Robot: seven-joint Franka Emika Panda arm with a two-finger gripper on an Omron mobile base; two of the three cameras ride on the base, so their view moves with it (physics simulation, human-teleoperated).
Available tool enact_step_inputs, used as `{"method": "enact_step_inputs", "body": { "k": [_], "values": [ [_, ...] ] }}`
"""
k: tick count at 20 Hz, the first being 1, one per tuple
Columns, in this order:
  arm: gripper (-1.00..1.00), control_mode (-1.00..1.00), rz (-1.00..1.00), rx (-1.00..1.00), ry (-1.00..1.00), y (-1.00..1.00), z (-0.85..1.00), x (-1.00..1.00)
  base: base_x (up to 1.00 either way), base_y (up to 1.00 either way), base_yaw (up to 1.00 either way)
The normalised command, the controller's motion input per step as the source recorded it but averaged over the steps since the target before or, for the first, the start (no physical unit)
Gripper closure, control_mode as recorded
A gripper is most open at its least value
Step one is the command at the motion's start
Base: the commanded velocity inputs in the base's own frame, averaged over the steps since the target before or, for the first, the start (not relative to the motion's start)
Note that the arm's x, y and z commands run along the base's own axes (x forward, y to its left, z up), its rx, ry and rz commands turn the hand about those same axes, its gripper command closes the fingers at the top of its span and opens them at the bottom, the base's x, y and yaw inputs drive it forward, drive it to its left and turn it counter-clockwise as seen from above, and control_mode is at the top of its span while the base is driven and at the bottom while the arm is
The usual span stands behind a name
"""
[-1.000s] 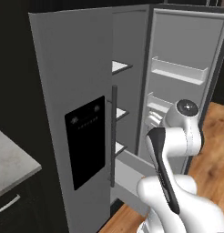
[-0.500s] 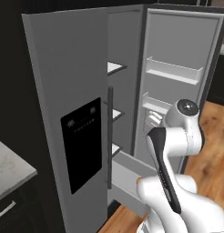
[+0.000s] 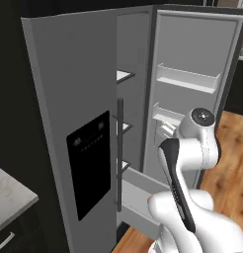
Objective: Place the sweet potato and squash inside the fridge drawer. Close the drawer after placing the vegetables.
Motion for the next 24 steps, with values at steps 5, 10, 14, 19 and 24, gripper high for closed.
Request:
{"method": "enact_step_inputs", "body": {
  "k": [5, 10, 14, 19, 24],
  "values": [
    [1.0, 1.0, 0.0, 0.0, 0.0, 0.0, 0.0, 0.0, 0.1, 0.11, -0.11],
    [1.0, -1.0, -0.02, 0.03, 0.03, -0.03, -0.05, 0.17, 0.03, 0.04, -0.06],
    [1.0, -1.0, 0.0, 0.17, 0.14, -0.53, -0.25, 0.84, 0.0, 0.0, 0.0],
    [1.0, -1.0, 0.0, 0.07, 0.27, -0.22, -0.56, 0.99, 0.0, 0.0, 0.0],
    [1.0, -1.0, 0.02, 0.0, 0.27, 0.02, -0.86, 0.89, 0.0, 0.0, 0.0]
  ]
}}
